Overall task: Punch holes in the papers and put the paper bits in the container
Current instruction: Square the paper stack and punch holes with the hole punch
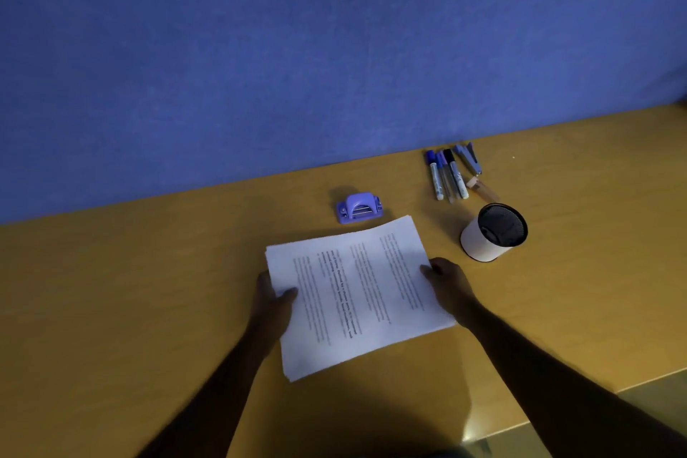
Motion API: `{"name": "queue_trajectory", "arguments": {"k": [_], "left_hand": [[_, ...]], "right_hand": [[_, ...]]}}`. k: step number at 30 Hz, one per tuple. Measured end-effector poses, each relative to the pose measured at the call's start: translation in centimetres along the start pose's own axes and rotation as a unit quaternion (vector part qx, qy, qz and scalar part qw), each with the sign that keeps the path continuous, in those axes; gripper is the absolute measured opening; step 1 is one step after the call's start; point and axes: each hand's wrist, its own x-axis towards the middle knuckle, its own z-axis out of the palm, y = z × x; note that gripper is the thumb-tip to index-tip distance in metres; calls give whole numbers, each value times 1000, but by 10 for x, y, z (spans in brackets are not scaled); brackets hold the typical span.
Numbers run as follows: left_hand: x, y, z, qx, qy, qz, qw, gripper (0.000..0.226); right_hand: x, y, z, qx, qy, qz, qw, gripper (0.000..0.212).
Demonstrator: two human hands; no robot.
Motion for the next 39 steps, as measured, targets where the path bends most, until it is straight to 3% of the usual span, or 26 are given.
{"name": "queue_trajectory", "arguments": {"k": [10, 19, 23, 28, 39], "left_hand": [[52, 29, 24, 79, -12, 4, 997, 45], [55, 21, 29, 60, -36, -26, 997, 42], [57, 19, 28, 54, -25, -4, 998, 29], [63, 19, 30, 48, -6, -43, 998, 30], [65, 14, 33, 92, 52, -42, 994, 28]], "right_hand": [[33, -7, -10, -19, 40, 18, 999, 20], [38, -6, -16, -1, 42, 14, 999, 20], [42, -11, -16, -21, 34, 9, 999, 23], [52, -18, -13, -61, 32, -15, 997, 20], [58, -21, -7, -55, 32, -6, 998, 11]]}}
